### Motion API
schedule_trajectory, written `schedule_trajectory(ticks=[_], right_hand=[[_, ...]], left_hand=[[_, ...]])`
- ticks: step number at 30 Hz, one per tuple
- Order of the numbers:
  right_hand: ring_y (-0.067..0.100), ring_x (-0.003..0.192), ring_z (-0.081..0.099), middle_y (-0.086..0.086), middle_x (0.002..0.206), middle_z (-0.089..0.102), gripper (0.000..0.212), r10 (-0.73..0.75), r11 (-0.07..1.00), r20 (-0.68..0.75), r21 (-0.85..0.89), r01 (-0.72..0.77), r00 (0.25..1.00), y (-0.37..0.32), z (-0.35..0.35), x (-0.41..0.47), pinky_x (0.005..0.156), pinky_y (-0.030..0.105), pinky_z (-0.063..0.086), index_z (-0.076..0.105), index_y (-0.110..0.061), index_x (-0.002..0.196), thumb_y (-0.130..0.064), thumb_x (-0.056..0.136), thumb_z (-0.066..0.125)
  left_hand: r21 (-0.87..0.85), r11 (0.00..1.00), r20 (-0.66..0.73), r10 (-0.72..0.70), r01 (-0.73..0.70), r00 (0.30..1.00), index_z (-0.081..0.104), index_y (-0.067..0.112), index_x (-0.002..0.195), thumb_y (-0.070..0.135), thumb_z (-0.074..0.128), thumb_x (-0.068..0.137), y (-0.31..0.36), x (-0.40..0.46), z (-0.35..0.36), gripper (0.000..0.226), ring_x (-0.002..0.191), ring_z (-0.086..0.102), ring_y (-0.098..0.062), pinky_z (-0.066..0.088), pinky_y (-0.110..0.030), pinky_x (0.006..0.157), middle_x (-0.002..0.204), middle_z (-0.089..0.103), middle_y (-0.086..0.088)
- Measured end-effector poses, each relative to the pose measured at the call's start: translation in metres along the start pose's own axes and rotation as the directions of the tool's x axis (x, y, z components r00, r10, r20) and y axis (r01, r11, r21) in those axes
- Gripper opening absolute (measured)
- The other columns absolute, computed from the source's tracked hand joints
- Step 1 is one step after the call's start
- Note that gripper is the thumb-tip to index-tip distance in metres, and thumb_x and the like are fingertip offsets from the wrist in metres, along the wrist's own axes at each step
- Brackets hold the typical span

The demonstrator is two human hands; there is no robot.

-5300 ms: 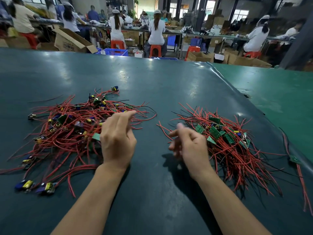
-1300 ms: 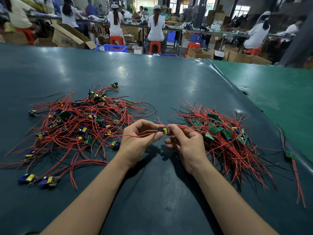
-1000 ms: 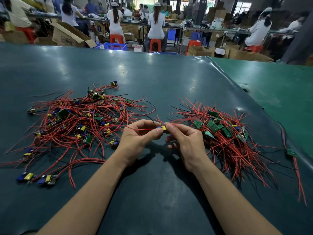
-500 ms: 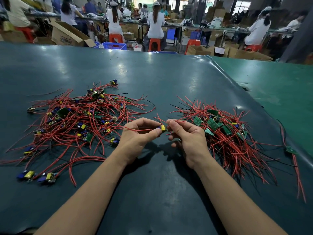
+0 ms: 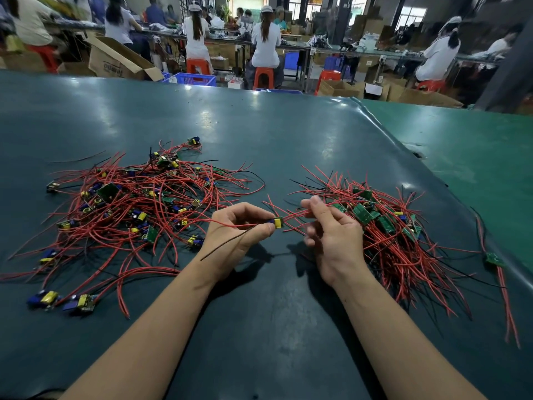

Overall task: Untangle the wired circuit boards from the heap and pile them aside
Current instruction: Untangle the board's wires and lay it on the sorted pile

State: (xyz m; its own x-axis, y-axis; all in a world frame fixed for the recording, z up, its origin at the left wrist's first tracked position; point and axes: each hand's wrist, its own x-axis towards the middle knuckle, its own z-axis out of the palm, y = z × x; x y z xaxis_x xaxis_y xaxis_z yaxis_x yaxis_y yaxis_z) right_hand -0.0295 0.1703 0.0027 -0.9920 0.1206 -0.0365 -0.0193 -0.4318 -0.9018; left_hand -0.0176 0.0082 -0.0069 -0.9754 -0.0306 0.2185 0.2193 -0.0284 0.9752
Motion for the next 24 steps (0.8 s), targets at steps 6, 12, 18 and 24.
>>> schedule_trajectory(ticks=[6,12,18,24], right_hand=[[0.011,0.039,0.040,-0.001,0.049,0.047,0.046,-0.082,0.982,0.032,-0.168,0.086,0.996,0.001,-0.003,0.004,0.036,0.019,0.032,0.061,-0.020,0.055,-0.035,0.098,0.058],[0.009,0.038,0.039,-0.001,0.058,0.058,0.037,-0.128,0.987,-0.008,-0.098,0.126,0.992,-0.003,-0.006,0.006,0.035,0.019,0.030,0.071,-0.014,0.064,-0.031,0.096,0.061],[0.008,0.031,0.027,-0.002,0.042,0.036,0.053,-0.093,0.995,-0.038,-0.023,0.092,0.995,-0.001,-0.004,0.009,0.034,0.014,0.023,0.058,-0.018,0.049,-0.030,0.100,0.055],[0.006,0.035,0.034,-0.003,0.053,0.051,0.038,-0.190,0.981,-0.138,0.018,0.194,0.972,-0.009,-0.010,0.012,0.033,0.016,0.027,0.069,-0.009,0.067,-0.028,0.098,0.058]], left_hand=[[0.025,1.000,0.036,-0.011,0.010,0.999,0.073,0.010,0.080,-0.009,0.074,0.077,0.001,0.000,-0.001,0.019,0.069,0.067,-0.008,0.050,-0.015,0.065,0.073,0.073,0.001],[-0.006,1.000,-0.007,-0.016,0.016,1.000,0.073,0.012,0.076,-0.009,0.073,0.076,0.002,0.001,0.000,0.021,0.067,0.065,-0.009,0.048,-0.014,0.062,0.070,0.072,0.000],[0.011,1.000,0.054,-0.010,0.010,0.998,0.073,0.010,0.077,-0.011,0.073,0.077,0.001,0.001,0.000,0.021,0.067,0.066,-0.010,0.050,-0.016,0.064,0.071,0.073,-0.001],[0.001,1.000,0.014,-0.008,0.008,1.000,0.073,0.016,0.073,-0.006,0.076,0.072,0.000,0.002,-0.002,0.023,0.066,0.065,-0.009,0.049,-0.015,0.063,0.071,0.072,0.000]])
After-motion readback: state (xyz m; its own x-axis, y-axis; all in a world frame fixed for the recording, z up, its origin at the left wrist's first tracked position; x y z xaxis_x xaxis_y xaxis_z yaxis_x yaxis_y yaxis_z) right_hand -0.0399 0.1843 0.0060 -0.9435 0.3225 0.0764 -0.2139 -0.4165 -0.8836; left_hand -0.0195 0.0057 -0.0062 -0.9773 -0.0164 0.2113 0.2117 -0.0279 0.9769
